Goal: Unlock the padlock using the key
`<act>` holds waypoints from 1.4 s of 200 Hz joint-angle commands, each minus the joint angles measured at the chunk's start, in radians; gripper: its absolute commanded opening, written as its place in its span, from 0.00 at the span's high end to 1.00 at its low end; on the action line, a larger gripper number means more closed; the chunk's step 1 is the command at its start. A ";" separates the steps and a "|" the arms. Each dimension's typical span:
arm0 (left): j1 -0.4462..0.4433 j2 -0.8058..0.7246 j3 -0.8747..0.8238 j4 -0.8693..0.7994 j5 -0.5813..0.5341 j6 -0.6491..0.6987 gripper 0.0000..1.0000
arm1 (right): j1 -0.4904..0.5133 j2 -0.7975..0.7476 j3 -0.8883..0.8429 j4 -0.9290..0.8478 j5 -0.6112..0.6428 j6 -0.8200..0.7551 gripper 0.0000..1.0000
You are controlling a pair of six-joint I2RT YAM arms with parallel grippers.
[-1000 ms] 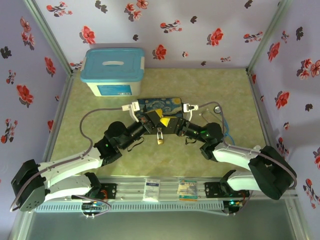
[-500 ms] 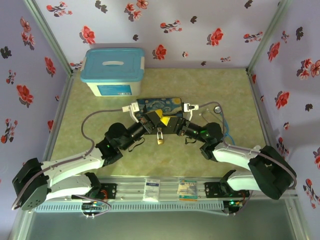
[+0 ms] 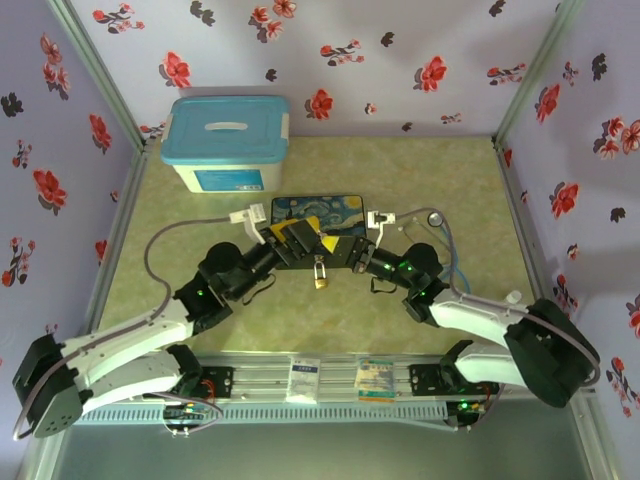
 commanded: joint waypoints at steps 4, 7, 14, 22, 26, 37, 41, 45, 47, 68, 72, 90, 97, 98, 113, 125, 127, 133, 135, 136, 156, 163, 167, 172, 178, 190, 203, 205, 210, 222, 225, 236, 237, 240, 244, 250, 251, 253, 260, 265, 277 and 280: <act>0.028 -0.061 0.075 -0.249 -0.069 0.080 0.00 | 0.005 -0.104 0.003 -0.310 0.107 -0.142 1.00; 0.029 -0.060 0.081 -0.273 -0.073 0.079 0.00 | 0.005 -0.115 0.003 -0.335 0.114 -0.154 1.00; 0.030 -0.057 0.097 -0.331 -0.081 0.076 0.00 | 0.005 -0.143 0.005 -0.397 0.132 -0.177 1.00; 0.030 -0.042 0.113 -0.386 -0.086 0.063 0.00 | 0.005 -0.176 0.010 -0.489 0.166 -0.200 1.00; 0.029 -0.032 0.119 -0.413 -0.084 0.053 0.00 | 0.005 -0.192 0.013 -0.537 0.186 -0.212 1.00; 0.024 0.001 0.125 -0.473 -0.078 0.013 0.00 | 0.005 -0.232 0.019 -0.663 0.244 -0.240 1.00; 0.022 0.015 0.122 -0.482 -0.070 0.001 0.00 | 0.005 -0.242 0.020 -0.710 0.264 -0.253 1.00; 0.019 0.026 0.115 -0.481 -0.062 -0.010 0.00 | 0.005 -0.255 0.023 -0.755 0.281 -0.264 1.00; 0.017 0.033 0.111 -0.478 -0.059 -0.016 0.00 | 0.005 -0.262 0.024 -0.776 0.287 -0.270 1.00; -0.010 0.088 0.065 -0.444 -0.041 -0.068 0.02 | 0.005 -0.327 0.016 -0.929 0.341 -0.298 1.00; -0.015 0.097 0.060 -0.442 -0.040 -0.073 0.03 | 0.005 -0.342 0.009 -0.952 0.351 -0.301 1.00; -0.029 0.146 0.049 -0.439 -0.031 -0.077 0.02 | 0.005 -0.411 -0.024 -1.004 0.368 -0.304 1.00; -0.027 0.165 0.041 -0.430 -0.018 -0.073 0.02 | 0.005 -0.437 -0.037 -1.021 0.380 -0.302 1.00; -0.026 0.167 0.040 -0.430 -0.017 -0.072 0.02 | 0.005 -0.440 -0.040 -1.023 0.382 -0.302 1.00; -0.023 0.202 0.012 -0.375 0.013 -0.074 0.04 | 0.005 -0.477 -0.070 -1.036 0.401 -0.289 1.00; -0.024 0.237 -0.001 -0.328 0.043 -0.074 0.08 | 0.005 -0.492 -0.086 -1.041 0.408 -0.286 1.00; -0.024 0.241 -0.002 -0.325 0.048 -0.073 0.09 | 0.005 -0.493 -0.088 -1.040 0.407 -0.285 1.00; -0.024 0.261 -0.003 -0.316 0.061 -0.071 0.11 | 0.005 -0.494 -0.091 -1.040 0.406 -0.288 1.00; -0.024 0.267 -0.002 -0.313 0.063 -0.070 0.12 | 0.005 -0.493 -0.092 -1.040 0.405 -0.288 1.00; -0.025 0.270 -0.003 -0.311 0.065 -0.070 0.12 | 0.005 -0.493 -0.094 -1.040 0.405 -0.289 1.00; -0.021 0.319 -0.035 -0.233 0.091 -0.059 0.15 | 0.005 -0.477 -0.100 -1.035 0.402 -0.296 1.00; -0.008 0.340 -0.069 -0.150 0.118 -0.068 0.16 | 0.004 -0.469 -0.103 -1.025 0.401 -0.296 1.00; -0.002 0.353 -0.083 -0.105 0.132 -0.071 0.18 | 0.004 -0.466 -0.107 -1.019 0.398 -0.292 1.00; 0.004 0.370 -0.091 -0.073 0.148 -0.065 0.19 | 0.005 -0.463 -0.111 -1.009 0.396 -0.291 1.00; 0.005 0.387 -0.083 -0.072 0.157 -0.043 0.21 | 0.005 -0.456 -0.114 -1.000 0.395 -0.288 1.00; 0.004 0.419 -0.047 -0.128 0.168 0.004 0.22 | 0.005 -0.447 -0.122 -0.987 0.393 -0.282 1.00; 0.004 0.438 -0.039 -0.133 0.176 0.044 0.24 | 0.005 -0.441 -0.128 -0.977 0.391 -0.279 1.00; 0.004 0.439 -0.038 -0.133 0.176 0.049 0.25 | 0.005 -0.440 -0.128 -0.975 0.390 -0.279 1.00; 0.007 0.443 -0.039 -0.136 0.171 0.060 0.25 | 0.005 -0.439 -0.130 -0.974 0.390 -0.279 1.00; 0.017 0.453 -0.049 -0.118 0.170 0.076 0.25 | 0.005 -0.441 -0.137 -0.971 0.390 -0.277 1.00; 0.020 0.455 -0.051 -0.112 0.171 0.082 0.25 | 0.005 -0.442 -0.139 -0.971 0.391 -0.276 1.00; 0.025 0.467 -0.047 -0.110 0.171 0.101 0.26 | 0.005 -0.443 -0.147 -0.968 0.393 -0.274 1.00; 0.026 0.468 -0.048 -0.109 0.170 0.103 0.26 | 0.005 -0.442 -0.148 -0.968 0.393 -0.273 1.00; 0.026 0.473 -0.045 -0.111 0.171 0.108 0.26 | 0.005 -0.443 -0.150 -0.967 0.393 -0.273 1.00; 0.027 0.480 -0.042 -0.115 0.172 0.115 0.26 | 0.004 -0.443 -0.152 -0.966 0.394 -0.272 1.00; 0.027 0.490 -0.034 -0.120 0.170 0.119 0.26 | 0.005 -0.442 -0.153 -0.966 0.394 -0.273 1.00; 0.027 0.492 -0.034 -0.120 0.171 0.120 0.26 | 0.005 -0.442 -0.154 -0.966 0.394 -0.274 1.00; 0.027 0.494 -0.031 -0.122 0.171 0.121 0.26 | 0.005 -0.442 -0.154 -0.966 0.395 -0.274 1.00; 0.027 0.508 -0.026 -0.122 0.171 0.125 0.26 | 0.005 -0.445 -0.156 -0.965 0.396 -0.273 1.00; 0.026 0.519 -0.022 -0.121 0.171 0.126 0.26 | 0.005 -0.444 -0.157 -0.964 0.397 -0.273 1.00; 0.027 0.539 -0.016 -0.114 0.171 0.129 0.28 | 0.005 -0.445 -0.162 -0.962 0.400 -0.273 1.00; 0.027 0.545 -0.015 -0.111 0.172 0.130 0.28 | 0.005 -0.445 -0.162 -0.960 0.401 -0.271 1.00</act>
